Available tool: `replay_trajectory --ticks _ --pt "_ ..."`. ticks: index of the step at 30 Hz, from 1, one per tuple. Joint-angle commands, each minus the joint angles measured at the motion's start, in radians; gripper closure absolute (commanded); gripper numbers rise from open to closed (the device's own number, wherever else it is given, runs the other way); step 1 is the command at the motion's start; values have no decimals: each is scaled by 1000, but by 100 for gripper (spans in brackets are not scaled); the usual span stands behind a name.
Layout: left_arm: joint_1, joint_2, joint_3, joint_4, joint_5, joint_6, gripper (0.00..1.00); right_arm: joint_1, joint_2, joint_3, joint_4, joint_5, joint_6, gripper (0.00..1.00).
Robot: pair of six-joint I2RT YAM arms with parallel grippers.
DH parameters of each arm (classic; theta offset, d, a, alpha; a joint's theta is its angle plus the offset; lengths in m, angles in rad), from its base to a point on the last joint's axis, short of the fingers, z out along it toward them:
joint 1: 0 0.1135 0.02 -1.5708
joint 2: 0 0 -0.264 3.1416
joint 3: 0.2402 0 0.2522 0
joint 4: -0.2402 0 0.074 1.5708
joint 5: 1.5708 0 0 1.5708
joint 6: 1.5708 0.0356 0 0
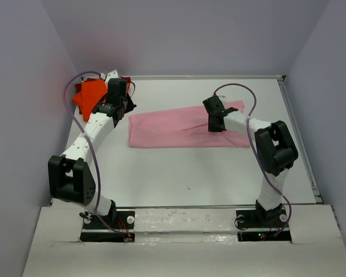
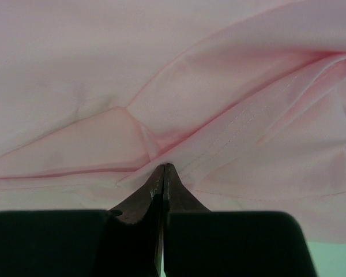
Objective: Fold and stack the t-shirts
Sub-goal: Fold the tshirt
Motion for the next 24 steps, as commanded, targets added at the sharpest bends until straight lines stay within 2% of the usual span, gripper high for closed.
replay_trajectory --ticks 1,4,6,8,11,17,24 --pt "4 -42 -10 22 16 15 90 -3 0 73 -13 33 -26 100" --pt "5 -39 -10 25 26 15 90 -3 -31 41 -16 -9 -12 100" --pt "7 -38 -8 24 30 15 90 -3 -52 21 -16 -36 -12 85" --pt "10 -38 -8 24 33 15 90 -3 -62 -10 -16 -43 -8 77" --pt "13 -36 -8 22 38 12 90 -3 -94 -64 -10 -56 8 70" --pt "16 -36 -8 24 38 14 90 6 -158 -131 9 -62 17 68" --pt "18 -36 -10 22 33 14 90 6 -161 -168 18 -80 35 68"
